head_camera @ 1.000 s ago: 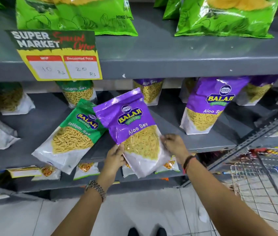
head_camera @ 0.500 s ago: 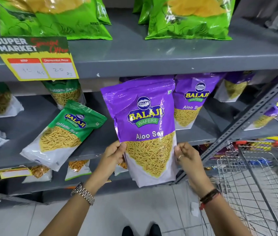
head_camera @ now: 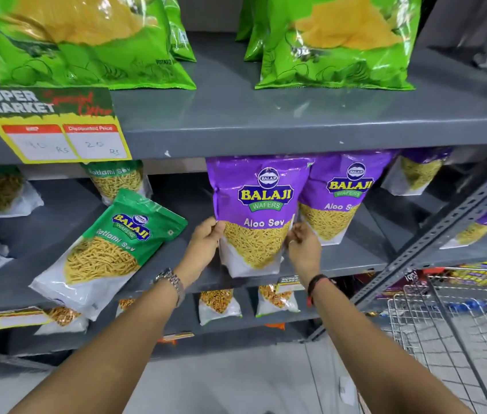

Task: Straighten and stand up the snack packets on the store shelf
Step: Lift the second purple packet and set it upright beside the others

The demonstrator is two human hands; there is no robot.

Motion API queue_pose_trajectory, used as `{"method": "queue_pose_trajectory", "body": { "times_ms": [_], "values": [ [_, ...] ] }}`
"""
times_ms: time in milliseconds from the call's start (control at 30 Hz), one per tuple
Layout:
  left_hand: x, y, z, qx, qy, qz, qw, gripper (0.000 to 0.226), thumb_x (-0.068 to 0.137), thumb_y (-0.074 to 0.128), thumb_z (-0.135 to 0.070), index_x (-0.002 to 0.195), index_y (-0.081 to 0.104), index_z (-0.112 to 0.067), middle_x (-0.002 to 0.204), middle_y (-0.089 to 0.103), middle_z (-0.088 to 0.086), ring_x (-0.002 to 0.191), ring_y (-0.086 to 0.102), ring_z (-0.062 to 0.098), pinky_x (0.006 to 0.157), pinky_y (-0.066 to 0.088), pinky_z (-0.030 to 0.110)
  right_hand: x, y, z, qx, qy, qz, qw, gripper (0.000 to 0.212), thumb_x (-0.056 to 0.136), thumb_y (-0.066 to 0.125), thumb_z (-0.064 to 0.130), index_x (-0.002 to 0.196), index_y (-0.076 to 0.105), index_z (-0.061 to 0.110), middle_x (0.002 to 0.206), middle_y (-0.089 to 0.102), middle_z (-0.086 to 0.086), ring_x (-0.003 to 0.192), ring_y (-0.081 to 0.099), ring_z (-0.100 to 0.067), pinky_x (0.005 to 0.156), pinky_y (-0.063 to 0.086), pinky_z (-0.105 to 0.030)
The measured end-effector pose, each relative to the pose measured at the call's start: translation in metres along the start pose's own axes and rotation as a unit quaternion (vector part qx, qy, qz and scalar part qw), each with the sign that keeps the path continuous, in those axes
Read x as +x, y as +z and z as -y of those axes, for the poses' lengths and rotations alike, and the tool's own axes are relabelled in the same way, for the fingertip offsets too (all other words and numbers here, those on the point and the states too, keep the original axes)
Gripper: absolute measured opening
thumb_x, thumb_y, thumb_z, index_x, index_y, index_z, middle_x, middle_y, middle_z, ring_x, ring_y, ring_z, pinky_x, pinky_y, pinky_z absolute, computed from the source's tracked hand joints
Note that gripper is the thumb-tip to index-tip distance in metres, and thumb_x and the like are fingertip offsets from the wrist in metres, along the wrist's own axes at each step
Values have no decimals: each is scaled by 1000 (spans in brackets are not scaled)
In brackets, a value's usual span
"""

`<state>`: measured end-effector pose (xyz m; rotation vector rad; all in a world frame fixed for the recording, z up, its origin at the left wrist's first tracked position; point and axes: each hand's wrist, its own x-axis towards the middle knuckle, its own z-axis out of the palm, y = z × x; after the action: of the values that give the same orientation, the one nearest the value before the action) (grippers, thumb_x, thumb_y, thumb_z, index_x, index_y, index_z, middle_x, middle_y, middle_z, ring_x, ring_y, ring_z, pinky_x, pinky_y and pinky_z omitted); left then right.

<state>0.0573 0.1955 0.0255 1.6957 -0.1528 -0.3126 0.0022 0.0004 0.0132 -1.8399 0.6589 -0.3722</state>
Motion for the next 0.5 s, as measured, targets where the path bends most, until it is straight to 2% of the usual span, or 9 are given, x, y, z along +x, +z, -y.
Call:
{"method": "queue_pose_trajectory", "body": {
  "times_ms": [67,133,233,267,333,400,433,467,500],
  "values": [
    [19,-2,-3,17,7,-23,1000,19,92,44,-21,85,59,-29,96,63,6,91,54,19,86,45,42,13,10,12,2,-29,-2,1000,32,77,36,-13,78,49,17,67,53,4,66,46,-14,56,34,-17],
    [34,-5,-1,28,10,-36,999,22,92,45,-18,78,56,-28,88,60,6,85,51,18,81,42,38,23,19,14,4,-38,-9,999,37,72,32,-17,73,48,17,62,48,4,62,42,-15,58,30,-24],
    [47,-9,11,42,-13,-40,998,21,88,47,-30,70,57,-27,92,62,6,91,54,19,92,46,47,30,28,10,-46,-32,-27,998,19,80,42,-12,91,56,-6,81,62,-19,73,51,-20,59,27,-21],
    [48,-11,14,41,-19,-39,998,22,86,47,-35,71,57,-24,90,62,6,90,55,19,93,47,49,32,29,7,-43,-32,-32,998,17,82,45,-8,94,56,-8,86,64,-22,77,53,-21,58,28,-20],
    [48,-13,15,57,-22,-34,998,28,82,48,-45,78,57,-18,88,60,6,87,53,17,88,48,45,30,30,2,-24,-17,-33,999,20,83,45,-6,101,55,-5,81,64,-13,79,52,-20,59,32,-17],
    [41,-22,11,85,3,-21,996,27,85,53,-34,95,59,-10,93,60,8,87,53,17,84,44,36,22,31,-7,-25,28,-21,999,24,83,45,-3,104,54,2,77,56,-2,81,50,-21,68,41,-16],
    [38,-32,8,96,16,-21,995,23,87,55,-23,104,60,-8,98,62,8,91,54,16,86,42,33,15,33,-13,-22,65,-2,998,20,82,47,0,99,53,8,80,56,-5,82,51,-22,76,47,-25],
    [36,-45,8,107,32,-26,993,26,87,55,-13,112,59,-7,107,63,8,98,55,15,90,42,29,7,35,-20,-12,99,19,995,15,82,47,1,90,52,13,85,57,-8,82,53,-24,78,51,-36],
    [33,-64,8,128,42,-36,990,30,87,55,-8,117,58,-7,115,63,8,105,55,14,95,41,25,-5,38,-21,-2,129,41,991,16,82,46,0,83,50,16,87,58,-10,79,56,-26,73,54,-42]
  ]
}}
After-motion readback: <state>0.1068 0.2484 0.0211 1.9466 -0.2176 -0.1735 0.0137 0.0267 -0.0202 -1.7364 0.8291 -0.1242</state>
